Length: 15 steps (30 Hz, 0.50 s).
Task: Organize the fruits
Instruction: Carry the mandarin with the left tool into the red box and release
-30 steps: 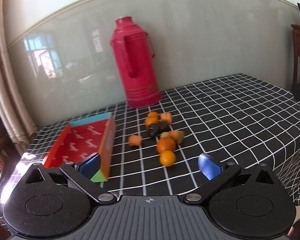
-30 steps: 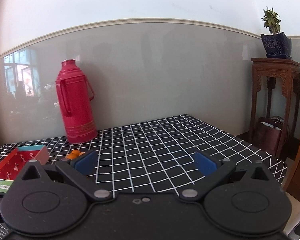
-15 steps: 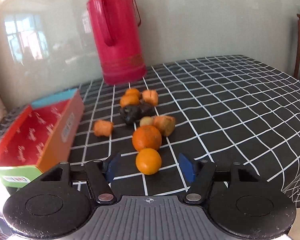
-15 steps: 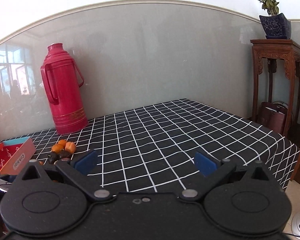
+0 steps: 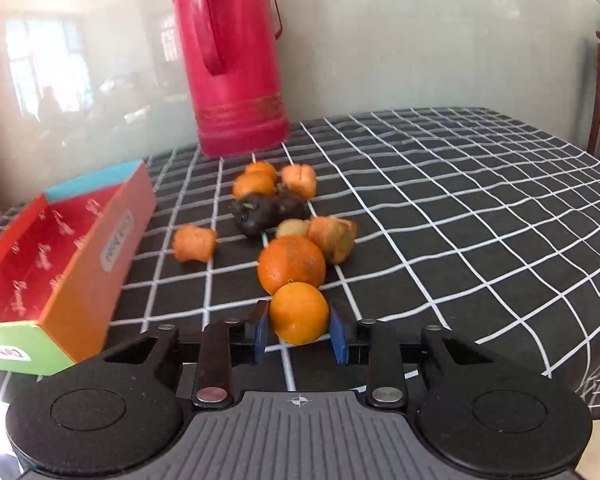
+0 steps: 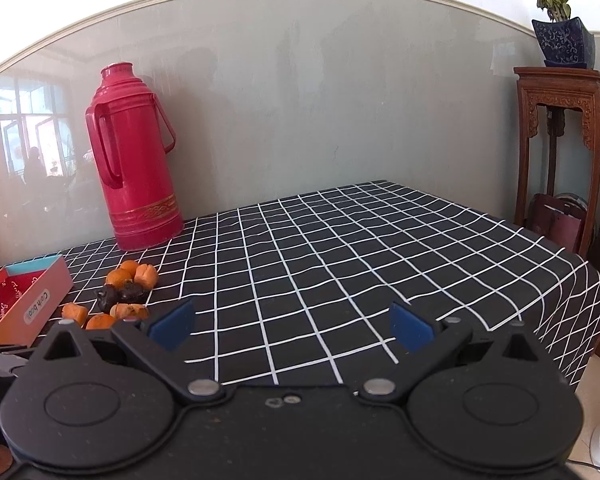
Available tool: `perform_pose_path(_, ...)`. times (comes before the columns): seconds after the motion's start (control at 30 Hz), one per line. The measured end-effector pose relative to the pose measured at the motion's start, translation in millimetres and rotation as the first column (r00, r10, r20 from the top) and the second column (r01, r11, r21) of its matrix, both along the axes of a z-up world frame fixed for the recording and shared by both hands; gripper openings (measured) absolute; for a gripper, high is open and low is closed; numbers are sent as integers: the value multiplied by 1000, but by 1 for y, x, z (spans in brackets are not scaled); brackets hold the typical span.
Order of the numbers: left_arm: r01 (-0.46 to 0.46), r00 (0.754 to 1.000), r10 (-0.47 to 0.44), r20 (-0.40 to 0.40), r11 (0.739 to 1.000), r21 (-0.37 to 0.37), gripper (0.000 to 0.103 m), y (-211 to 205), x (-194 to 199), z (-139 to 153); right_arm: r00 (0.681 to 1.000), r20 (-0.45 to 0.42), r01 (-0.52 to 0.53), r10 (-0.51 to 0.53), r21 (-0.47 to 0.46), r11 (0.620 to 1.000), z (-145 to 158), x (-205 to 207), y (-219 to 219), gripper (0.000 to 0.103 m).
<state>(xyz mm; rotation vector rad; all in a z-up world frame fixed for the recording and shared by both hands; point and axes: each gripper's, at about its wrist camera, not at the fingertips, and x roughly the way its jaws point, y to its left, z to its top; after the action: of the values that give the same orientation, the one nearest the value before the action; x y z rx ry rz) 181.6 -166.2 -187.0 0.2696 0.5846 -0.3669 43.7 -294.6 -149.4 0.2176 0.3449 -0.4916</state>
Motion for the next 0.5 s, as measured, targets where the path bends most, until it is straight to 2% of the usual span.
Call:
perform_pose_path(0.1, -19, 998, 20, 54, 1000, -14, 32, 12, -4, 8, 1000, -15, -18, 18, -2, 1000, -2, 7, 4, 97)
perform_pose_path(0.27, -96, 985, 102, 141, 994, -50, 32, 49, 2, 30, 997, -46, -63, 63, 1, 998, -4, 23, 19, 97)
perform_pose_path(0.43, -216, 954, 222, 202, 975, -47, 32, 92, 28, 45, 992, -61, -113, 113, 0, 994, -3, 43, 42, 97)
perform_pose_path(0.5, -268, 942, 271, 195, 962, -43, 32, 107, 43, 44, 988, -73, -140, 139, -2, 990, -3, 53, 53, 97)
